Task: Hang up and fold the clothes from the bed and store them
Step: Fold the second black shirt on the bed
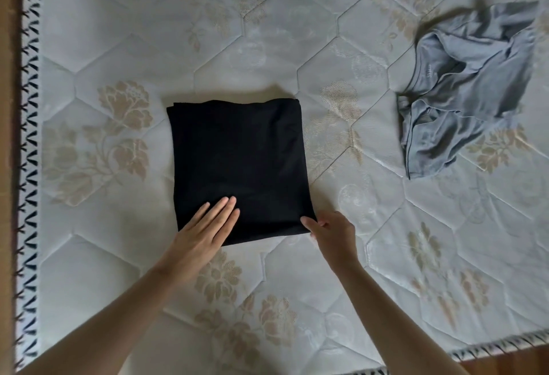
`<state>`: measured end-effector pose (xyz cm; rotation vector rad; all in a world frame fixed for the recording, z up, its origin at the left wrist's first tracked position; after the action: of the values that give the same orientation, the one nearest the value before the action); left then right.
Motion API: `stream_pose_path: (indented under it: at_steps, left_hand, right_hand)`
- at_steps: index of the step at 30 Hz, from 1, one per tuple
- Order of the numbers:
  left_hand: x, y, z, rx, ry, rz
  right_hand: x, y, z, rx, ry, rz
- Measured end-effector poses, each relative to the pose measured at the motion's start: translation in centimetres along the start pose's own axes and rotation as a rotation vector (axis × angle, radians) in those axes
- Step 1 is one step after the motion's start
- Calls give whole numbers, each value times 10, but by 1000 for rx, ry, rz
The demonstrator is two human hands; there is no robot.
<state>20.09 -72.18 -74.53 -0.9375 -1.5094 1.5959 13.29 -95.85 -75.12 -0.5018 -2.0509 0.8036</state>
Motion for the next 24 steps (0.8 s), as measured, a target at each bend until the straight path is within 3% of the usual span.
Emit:
stream_pose_path:
  at_steps: [5, 9, 12, 15, 19, 24]
  left_hand:
    - [-3, -5, -3, 158, -22, -121]
    - [-16, -24, 3, 242, -121, -148]
    - [-42, -24, -1, 217, -232, -102]
    - [-62, -5, -19, 184, -385, -128]
    - [-39, 13, -45, 179, -595, -96]
    - [-9, 10, -60, 172, -760, -81]
  right_hand:
    - [13, -5, 3, 38, 50, 156]
    - [40, -10, -52, 138, -396, 427]
    - [44, 30, -101, 274, -701, 325]
    - [31, 76, -126, 493, -822, 192]
    - [2, 82, -107, 688, -825, 190]
    - [-10, 53, -70, 689, -584, 293]
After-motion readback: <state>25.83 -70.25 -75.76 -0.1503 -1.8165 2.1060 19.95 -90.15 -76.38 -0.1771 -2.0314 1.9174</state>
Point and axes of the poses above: each hand's wrist, its own x-axis away from the middle knuckle, its own y-axis out of the palm, z = x × y, the point moved 10 cm from there along -x, towards the middle knuckle, and after that the axes turned 2 degrees about y, right-handed, at the moved point
